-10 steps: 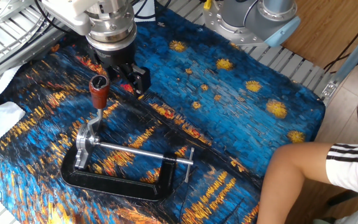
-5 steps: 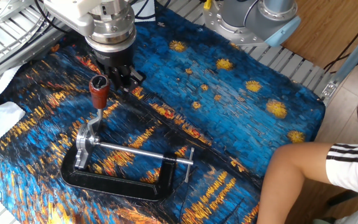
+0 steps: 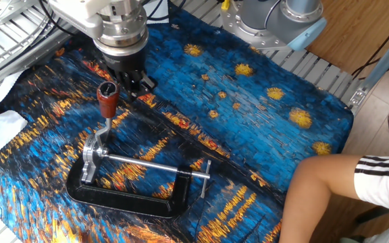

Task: Push down the lever

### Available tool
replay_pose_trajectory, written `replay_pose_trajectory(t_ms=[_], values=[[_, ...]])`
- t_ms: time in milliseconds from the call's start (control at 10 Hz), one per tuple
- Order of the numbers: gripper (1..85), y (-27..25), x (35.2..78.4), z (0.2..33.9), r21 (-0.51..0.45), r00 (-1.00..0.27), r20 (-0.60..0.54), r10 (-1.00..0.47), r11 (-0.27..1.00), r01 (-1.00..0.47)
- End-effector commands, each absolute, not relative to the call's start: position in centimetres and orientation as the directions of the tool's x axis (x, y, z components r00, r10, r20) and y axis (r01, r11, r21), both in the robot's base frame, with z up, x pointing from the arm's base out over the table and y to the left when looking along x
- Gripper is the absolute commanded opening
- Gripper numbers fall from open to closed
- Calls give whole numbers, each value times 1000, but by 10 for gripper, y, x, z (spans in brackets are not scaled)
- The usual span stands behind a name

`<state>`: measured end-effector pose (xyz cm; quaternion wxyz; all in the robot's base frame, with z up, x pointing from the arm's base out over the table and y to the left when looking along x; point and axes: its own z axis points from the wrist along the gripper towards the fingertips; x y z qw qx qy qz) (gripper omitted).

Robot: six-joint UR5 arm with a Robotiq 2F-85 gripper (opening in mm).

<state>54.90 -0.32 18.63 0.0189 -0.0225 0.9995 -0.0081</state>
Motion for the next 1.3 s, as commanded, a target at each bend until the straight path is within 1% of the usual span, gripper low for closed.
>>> replay_pose_trajectory(t_ms=[0, 400, 700, 900, 1200], values=[[10, -3, 538, 188, -4, -999, -13, -53, 999, -53], [10, -22, 511, 194, -52, -995, 44, -88, 995, -91], [10, -32, 492, 193, -66, -989, 103, -109, 991, -116], [10, -35, 496, 192, -80, -990, 88, -109, 990, -116], [10, -29, 501, 189, -57, -993, 69, -97, 993, -101]])
